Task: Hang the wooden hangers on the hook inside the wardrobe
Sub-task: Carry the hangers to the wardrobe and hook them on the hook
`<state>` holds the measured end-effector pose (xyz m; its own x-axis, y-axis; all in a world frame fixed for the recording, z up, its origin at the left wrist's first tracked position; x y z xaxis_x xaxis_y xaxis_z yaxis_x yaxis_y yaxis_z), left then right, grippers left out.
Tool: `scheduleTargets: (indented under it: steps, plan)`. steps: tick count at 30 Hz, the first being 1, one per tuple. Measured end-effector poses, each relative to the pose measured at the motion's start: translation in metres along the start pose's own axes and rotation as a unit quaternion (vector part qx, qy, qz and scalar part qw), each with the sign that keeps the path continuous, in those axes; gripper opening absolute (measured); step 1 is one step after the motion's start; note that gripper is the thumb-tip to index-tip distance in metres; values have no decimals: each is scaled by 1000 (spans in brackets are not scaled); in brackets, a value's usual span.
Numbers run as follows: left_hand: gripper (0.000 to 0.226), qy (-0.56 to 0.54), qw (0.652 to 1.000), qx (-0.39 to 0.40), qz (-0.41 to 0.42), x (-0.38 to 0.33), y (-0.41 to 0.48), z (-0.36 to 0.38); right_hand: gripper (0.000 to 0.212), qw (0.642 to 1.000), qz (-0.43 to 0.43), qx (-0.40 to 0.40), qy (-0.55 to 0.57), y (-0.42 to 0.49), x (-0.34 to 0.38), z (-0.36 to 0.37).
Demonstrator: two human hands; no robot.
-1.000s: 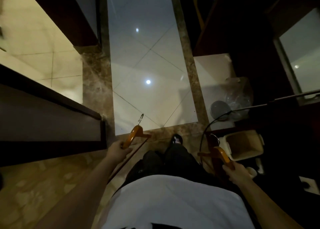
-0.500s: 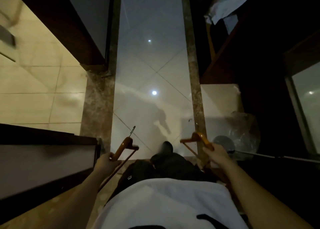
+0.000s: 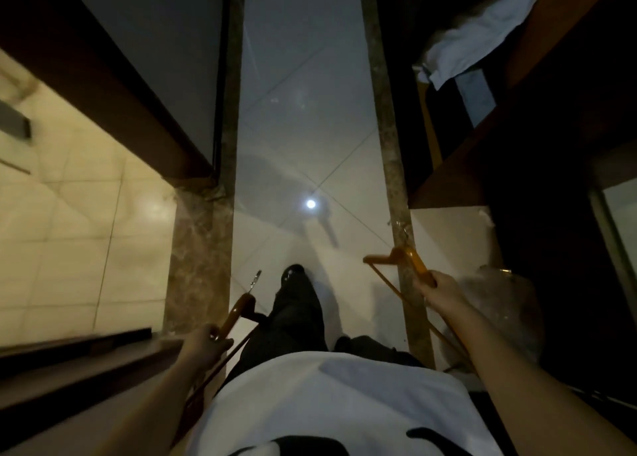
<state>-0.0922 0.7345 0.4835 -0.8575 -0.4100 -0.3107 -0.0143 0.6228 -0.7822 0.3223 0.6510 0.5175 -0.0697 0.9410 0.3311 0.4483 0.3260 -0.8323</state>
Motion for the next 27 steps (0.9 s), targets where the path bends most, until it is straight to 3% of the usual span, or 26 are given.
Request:
scheduleTargets:
  steps: [5,14,19,27]
  plan:
    - [31,47,995,26,84,-95,70,-66,16,995,99,-12,23,6,15,9]
    - [26,36,981,12,189,-230,149,-138,29,987,157,-20,20,48,77,3]
    - [29,31,989,24,144,-240,185,-150,32,996,91,1,8,103,173,-18]
    - [34,-4,1000,5,-13,-248,224,-173,29,999,-40,-5,36,181,358,-89]
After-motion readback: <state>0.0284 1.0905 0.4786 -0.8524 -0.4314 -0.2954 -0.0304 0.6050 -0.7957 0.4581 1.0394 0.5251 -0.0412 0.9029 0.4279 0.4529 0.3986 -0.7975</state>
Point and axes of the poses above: each hand's wrist, its own y-axis towards the middle knuckle, its own z-axis out of the palm, x = y × z, the point moved 3 cm from there along y, towards the middle knuckle, and after that the axes turned 7 degrees about z, right-handed, at the moved point
